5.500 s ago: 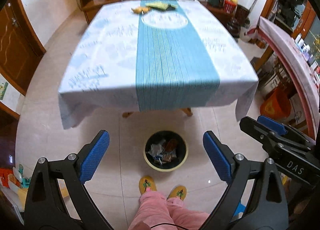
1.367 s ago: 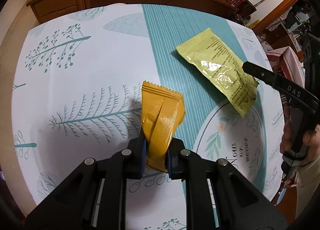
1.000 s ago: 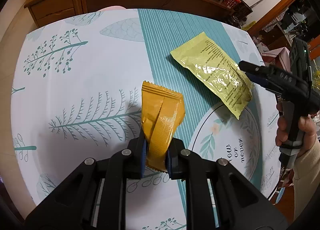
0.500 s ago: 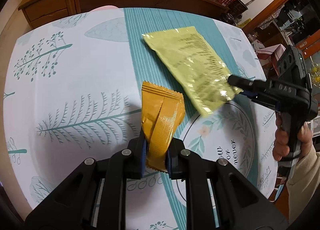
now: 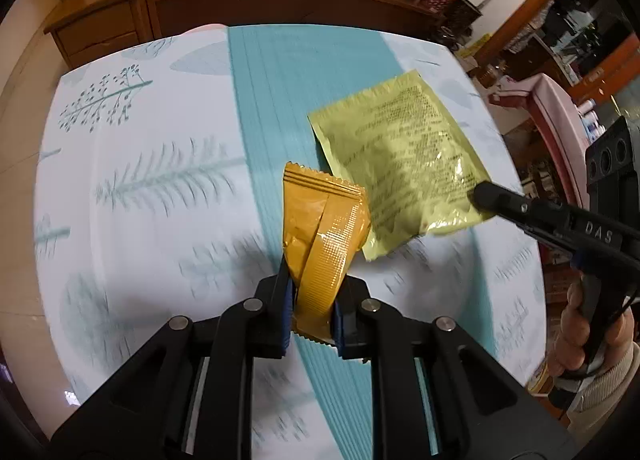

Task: Collect trash
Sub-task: 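Carry the orange and yellow packets over the black bin with both tools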

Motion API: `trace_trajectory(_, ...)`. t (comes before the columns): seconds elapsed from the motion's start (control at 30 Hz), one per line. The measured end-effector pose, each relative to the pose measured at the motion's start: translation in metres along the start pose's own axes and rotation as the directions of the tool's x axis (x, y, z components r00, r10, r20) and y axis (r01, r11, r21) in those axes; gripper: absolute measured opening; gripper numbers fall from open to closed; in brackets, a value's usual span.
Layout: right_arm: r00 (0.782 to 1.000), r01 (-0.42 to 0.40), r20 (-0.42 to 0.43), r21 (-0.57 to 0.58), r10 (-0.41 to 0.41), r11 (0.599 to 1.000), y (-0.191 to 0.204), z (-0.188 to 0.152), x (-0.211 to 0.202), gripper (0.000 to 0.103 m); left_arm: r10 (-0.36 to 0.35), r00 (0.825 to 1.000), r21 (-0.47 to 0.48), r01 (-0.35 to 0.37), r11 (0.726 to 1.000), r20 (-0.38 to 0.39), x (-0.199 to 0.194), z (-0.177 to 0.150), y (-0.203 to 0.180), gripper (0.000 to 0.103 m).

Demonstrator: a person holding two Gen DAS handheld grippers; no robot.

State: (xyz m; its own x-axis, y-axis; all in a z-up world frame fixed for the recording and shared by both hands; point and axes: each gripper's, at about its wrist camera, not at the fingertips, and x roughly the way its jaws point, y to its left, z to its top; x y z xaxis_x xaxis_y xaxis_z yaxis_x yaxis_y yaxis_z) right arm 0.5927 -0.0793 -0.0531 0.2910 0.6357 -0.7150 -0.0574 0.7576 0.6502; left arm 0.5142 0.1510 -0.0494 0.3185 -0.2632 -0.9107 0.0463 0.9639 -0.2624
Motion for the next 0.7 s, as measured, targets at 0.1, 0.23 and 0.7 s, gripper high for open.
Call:
trace_trajectory(0.1,1.0,0.016,0.006,-0.017,-0.016,1.0,0.009,-0.043,-0.036,0.0,-0.009,1.0,0.018,0.008,1.0,0.005,-0.023,-0.037,-0.027,0.013)
trace_trajectory(0.23,1.0,0.015,-0.008,-0.014,-0.015,1.0,0.007,-0.109,-0.084,0.0,0.002,1.0,0.051,-0.002,0.999,0.004,-0.05,-0.101,-0.069,0.013)
trace_trajectory(0.7,0.995,-0.06,-0.086,-0.185,0.045,0.981,-0.055,-0.343,-0.262,0.0,0.048,0.999,-0.046,-0.047,0.998,0.023,-0.114,-0.343,-0.18,0.013)
